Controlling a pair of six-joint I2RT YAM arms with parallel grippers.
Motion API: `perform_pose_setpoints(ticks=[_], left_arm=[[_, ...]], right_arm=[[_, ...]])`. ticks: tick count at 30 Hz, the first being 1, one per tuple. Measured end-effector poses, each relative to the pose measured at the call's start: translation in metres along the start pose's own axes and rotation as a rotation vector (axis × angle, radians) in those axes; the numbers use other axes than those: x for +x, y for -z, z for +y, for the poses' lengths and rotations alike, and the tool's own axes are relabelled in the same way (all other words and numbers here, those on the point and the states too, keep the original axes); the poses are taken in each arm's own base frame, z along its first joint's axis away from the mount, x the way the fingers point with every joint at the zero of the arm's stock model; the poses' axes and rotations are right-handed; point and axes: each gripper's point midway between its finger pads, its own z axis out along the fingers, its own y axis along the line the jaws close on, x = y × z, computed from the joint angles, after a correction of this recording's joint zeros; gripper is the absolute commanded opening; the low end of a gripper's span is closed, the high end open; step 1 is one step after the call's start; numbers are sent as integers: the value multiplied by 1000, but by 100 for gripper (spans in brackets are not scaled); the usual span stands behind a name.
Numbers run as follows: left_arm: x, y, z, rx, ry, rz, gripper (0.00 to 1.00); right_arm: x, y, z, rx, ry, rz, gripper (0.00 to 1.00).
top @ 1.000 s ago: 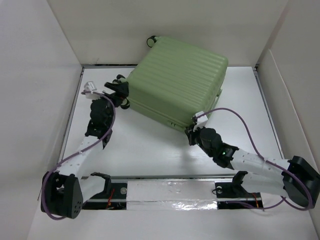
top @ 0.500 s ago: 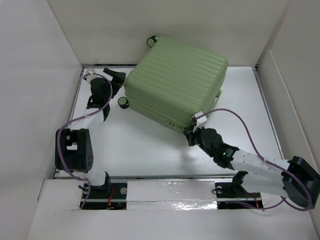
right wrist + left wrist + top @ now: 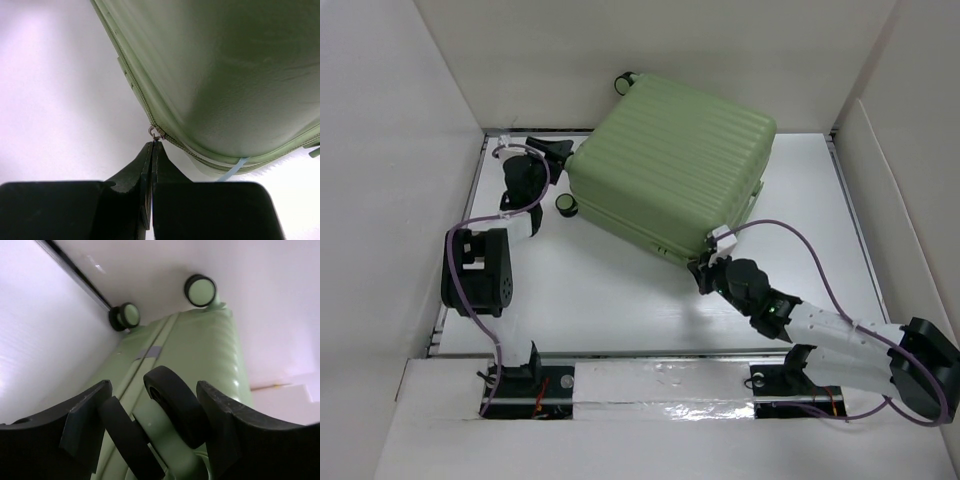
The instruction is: Pack the luggage
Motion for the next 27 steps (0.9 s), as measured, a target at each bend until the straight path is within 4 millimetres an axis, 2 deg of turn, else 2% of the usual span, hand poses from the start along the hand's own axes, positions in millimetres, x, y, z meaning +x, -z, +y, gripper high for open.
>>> perform_pose_setpoints(ticks=[1, 7, 10, 13, 15, 17, 20, 23, 25, 27], left_arm=[[2, -1, 0, 24, 13, 2, 0], [6, 6, -5, 109, 23, -19, 0], [12, 24, -8, 110, -4, -58, 0], [30, 52, -15, 113, -43, -84, 0], [53, 70, -26, 136, -77, -69, 0], [86, 89, -40, 180, -113, -14, 0], [138, 117, -68, 266, -154, 80, 0], [186, 148, -95, 366, -180, 198, 0], [212, 164, -103, 407, -179, 282, 0], [230, 177, -108, 439, -174, 347, 0]], right_arm=[[0, 0, 1, -3, 0, 1, 0], [1, 0, -1, 0, 0, 3, 0], [2, 0, -10, 18, 11, 17, 0], [2, 7, -26, 47, 29, 44, 0], [0, 13, -39, 72, 37, 57, 0], [-3, 20, -50, 99, 45, 60, 0], [-5, 22, -52, 99, 58, 73, 0], [-1, 12, -26, 11, 66, 78, 0], [6, 4, 1, -65, 78, 85, 0], [8, -3, 24, -123, 88, 78, 0]])
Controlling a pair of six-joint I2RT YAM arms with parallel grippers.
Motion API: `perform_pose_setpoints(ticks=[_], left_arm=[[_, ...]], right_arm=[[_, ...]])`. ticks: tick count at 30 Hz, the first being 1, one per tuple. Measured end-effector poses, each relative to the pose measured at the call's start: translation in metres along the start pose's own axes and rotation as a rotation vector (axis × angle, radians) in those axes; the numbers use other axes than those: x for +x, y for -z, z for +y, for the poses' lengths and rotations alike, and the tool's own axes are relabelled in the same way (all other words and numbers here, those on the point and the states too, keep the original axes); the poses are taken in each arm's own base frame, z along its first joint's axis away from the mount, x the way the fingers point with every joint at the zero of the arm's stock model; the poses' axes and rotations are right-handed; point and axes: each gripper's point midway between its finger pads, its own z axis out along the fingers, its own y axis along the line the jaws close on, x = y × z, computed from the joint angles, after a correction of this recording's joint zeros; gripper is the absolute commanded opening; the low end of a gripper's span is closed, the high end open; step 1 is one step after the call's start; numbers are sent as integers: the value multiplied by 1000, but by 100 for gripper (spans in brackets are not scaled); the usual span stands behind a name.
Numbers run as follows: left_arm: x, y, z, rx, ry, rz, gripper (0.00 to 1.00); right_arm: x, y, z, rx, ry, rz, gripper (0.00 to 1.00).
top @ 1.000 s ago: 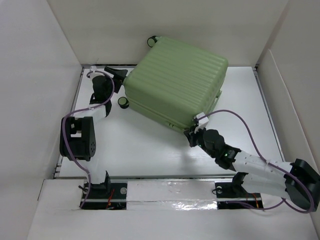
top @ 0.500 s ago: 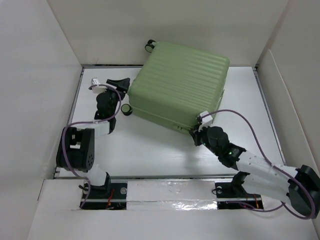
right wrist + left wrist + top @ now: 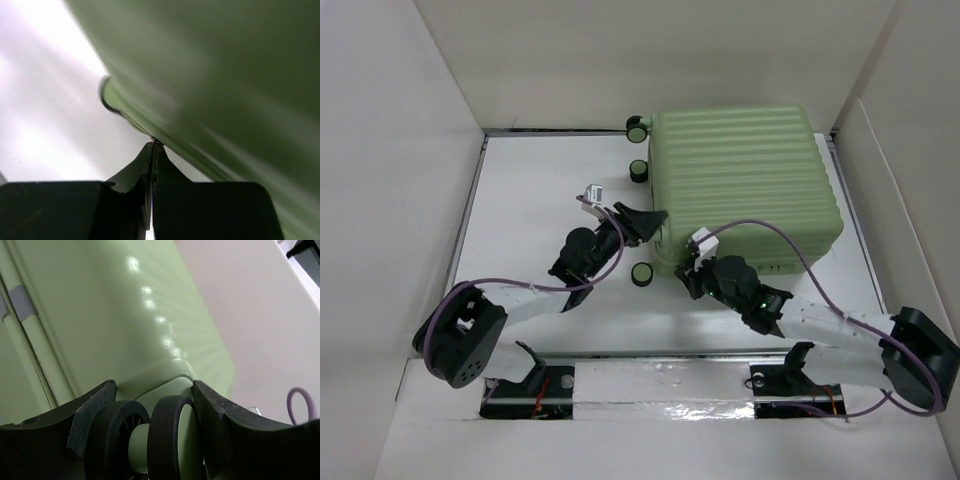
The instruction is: Pack the luggage
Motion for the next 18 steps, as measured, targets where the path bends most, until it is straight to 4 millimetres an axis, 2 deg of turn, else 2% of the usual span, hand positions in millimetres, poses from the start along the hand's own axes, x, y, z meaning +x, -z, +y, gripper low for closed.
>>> perform_pose_setpoints(ticks=[3, 9, 10, 11, 14, 17, 18], left_arm=[[9, 2, -5, 6, 1, 30, 0], [10, 7, -6, -48, -2, 36, 1], [11, 8, -5, -56, 1, 35, 13], [11, 8, -5, -61, 0, 33, 44], [8, 7, -7, -100, -52, 20, 80], [2, 3, -12, -141, -140, 10, 88], [-7, 0, -9, -156, -156, -3, 89]], right_arm=[[0, -12, 16, -44, 5, -9, 0], [-4, -29, 23, -63, -28, -65, 0], [-4, -28, 23, -64, -35, -74, 0], [-4, -27, 23, -64, -41, -84, 0], [-6, -19, 23, -64, -64, -107, 0], [-8, -5, 25, -74, -77, -120, 0], [-9, -1, 24, -73, -79, -123, 0]])
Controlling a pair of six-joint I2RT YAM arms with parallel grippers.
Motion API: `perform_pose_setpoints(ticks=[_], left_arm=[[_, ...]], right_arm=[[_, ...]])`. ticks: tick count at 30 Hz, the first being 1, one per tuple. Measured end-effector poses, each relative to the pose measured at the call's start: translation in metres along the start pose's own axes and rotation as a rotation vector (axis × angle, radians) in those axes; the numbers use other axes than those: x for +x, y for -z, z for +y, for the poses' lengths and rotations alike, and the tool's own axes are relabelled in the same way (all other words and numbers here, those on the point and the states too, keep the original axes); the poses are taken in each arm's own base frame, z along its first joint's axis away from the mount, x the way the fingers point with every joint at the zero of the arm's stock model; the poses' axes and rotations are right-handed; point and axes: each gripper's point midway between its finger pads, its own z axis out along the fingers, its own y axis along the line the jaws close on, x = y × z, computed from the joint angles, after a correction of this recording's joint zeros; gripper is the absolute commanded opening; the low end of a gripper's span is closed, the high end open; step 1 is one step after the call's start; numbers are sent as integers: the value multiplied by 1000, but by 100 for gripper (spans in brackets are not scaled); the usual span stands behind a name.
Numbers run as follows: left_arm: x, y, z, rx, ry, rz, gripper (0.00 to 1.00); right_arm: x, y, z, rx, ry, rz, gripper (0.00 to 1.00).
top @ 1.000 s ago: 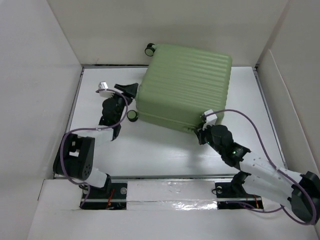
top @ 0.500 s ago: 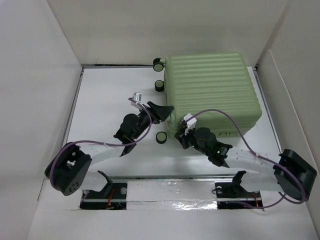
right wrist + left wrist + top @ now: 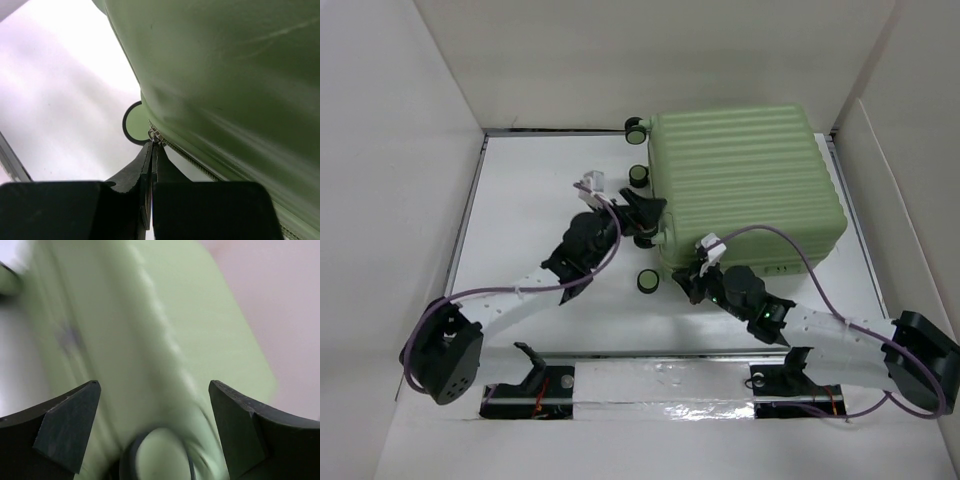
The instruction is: Pack the luggage
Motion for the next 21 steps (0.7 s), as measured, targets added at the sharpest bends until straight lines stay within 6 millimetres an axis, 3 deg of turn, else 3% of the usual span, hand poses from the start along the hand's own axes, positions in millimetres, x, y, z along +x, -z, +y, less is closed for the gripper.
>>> perform_pose_setpoints(ticks=[6, 10, 12, 16, 21], left_arm=[[-113, -38, 74, -193, 8, -194, 90], [-154, -82, 97, -195, 16, -181, 87], [-161, -107, 103, -176, 1, -141, 86], [-151, -148, 106, -110, -59, -14, 83], [-131, -166, 114, -92, -104, 107, 79]], right_arm=[[3, 9, 0, 1, 2, 25, 0], [3, 10, 0, -1, -1, 27, 0], [4, 10, 0, -2, -1, 27, 0], [4, 10, 0, -2, -1, 27, 0], [4, 10, 0, -1, -1, 27, 0]])
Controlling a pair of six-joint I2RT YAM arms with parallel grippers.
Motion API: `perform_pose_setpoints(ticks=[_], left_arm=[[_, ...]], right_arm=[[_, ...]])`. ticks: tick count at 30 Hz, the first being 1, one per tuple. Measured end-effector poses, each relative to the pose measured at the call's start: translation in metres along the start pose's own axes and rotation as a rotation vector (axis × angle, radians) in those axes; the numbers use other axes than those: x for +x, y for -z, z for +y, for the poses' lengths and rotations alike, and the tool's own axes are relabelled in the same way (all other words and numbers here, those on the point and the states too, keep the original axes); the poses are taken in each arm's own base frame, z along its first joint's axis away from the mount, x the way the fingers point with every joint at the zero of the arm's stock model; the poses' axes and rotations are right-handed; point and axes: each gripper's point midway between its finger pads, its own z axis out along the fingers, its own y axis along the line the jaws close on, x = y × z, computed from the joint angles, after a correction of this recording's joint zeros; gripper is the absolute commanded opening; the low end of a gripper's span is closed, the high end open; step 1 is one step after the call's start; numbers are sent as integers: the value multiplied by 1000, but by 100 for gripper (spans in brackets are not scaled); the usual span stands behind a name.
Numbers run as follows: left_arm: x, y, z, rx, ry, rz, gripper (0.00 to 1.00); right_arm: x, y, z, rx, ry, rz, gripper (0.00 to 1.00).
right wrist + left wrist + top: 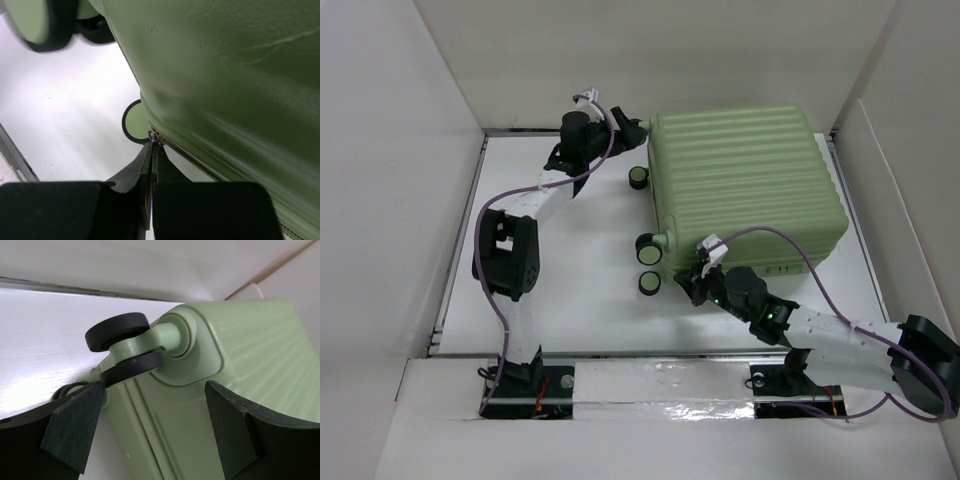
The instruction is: Pack the luggage
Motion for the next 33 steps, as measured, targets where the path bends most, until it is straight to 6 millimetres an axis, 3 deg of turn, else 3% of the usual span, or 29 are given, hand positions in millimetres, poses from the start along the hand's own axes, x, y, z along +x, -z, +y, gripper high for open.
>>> perform_pose_setpoints(ticks=[13, 19, 24, 29, 33], left_arm=[[7, -30, 20, -18, -12, 65, 75], [24, -38, 34, -33, 28, 100, 63], [20, -40, 27, 5, 58, 87, 60], [17, -41, 19, 43, 87, 83, 72], [15, -40, 18, 58, 100, 84, 67]], right_arm=[[0, 1, 0, -1, -2, -1, 0], [1, 4, 0, -2, -8, -2, 0], [1, 4, 0, -1, -12, -1, 0], [1, 5, 0, -1, -16, -2, 0], [3, 6, -1, 0, -20, -1, 0]])
